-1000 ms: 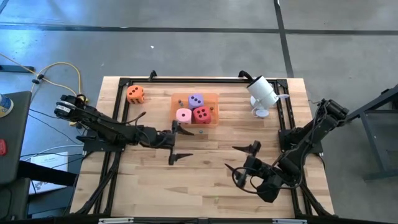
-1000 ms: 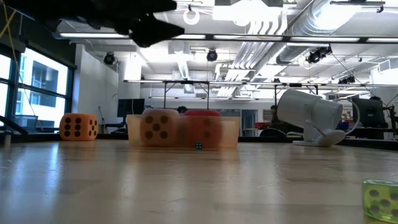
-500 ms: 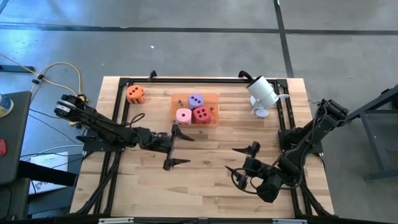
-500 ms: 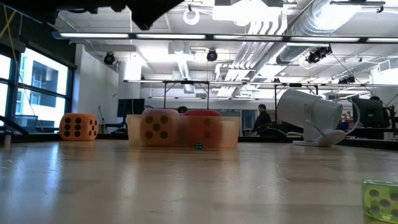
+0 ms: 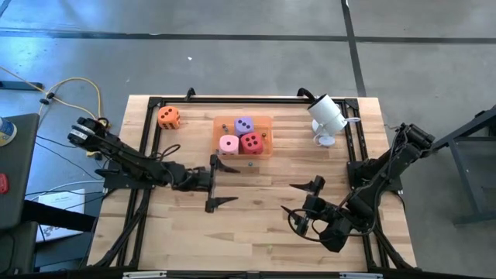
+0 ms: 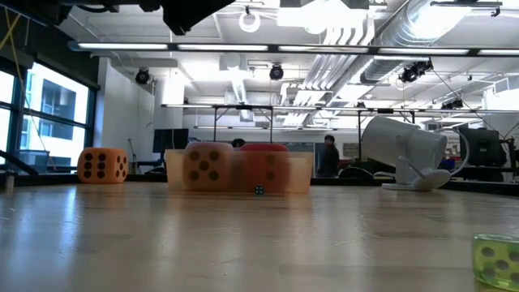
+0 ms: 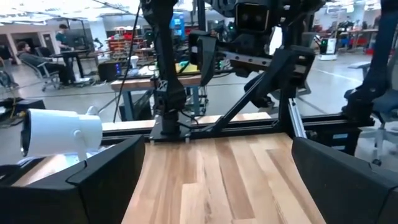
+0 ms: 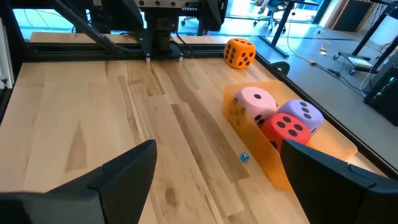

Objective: Pick & Place Dice
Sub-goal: Put the large orange dice in the orange bin

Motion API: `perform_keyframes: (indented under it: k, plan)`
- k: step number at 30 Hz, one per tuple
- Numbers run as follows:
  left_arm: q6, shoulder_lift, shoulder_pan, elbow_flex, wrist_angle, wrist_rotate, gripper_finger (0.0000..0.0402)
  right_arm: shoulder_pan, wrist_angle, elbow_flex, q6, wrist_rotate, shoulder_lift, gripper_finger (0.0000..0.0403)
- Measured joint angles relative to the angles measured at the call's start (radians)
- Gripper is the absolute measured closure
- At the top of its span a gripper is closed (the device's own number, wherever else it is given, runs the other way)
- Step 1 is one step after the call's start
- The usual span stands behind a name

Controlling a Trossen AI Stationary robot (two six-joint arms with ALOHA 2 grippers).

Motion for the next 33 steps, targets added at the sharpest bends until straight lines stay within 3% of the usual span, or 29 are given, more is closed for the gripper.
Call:
perform_keyframes:
  k: [5, 9, 14, 21, 28, 33]
  plan:
    - [0.033, 0.0, 0.0, 0.0, -0.042, -0.012, 0.0005, 0.0, 0.0, 0.0, 0.006, -0.002, 0.0, 0.0069]
    - [-0.027, -0.04, -0.011, 0.002, -0.129, -0.07, 0.0005, 0.001, 0.0, 0.0, 0.032, -0.011, 0.0, 0.0069]
    - [-0.083, -0.16, 0.009, 0.093, -0.543, -0.073, 0.0005, 0.001, 0.0, 0.0, 0.052, -0.053, 0.0, 0.0069]
    - [-0.206, -0.217, 0.143, 0.395, -1.318, -0.076, 0.0005, -0.001, 0.0, 0.0, 0.052, -0.014, 0.0, 0.0069]
    - [-0.219, -0.218, 0.352, 0.505, -1.707, -0.061, 0.0005, -0.018, 0.0, 0.0, 0.046, -0.003, 0.0, 0.0069]
    - [-0.277, -0.217, 0.591, 0.505, -1.872, 0.085, 0.0005, -0.036, -0.001, 0.0, 0.028, -0.03, 0.0, 0.0069]
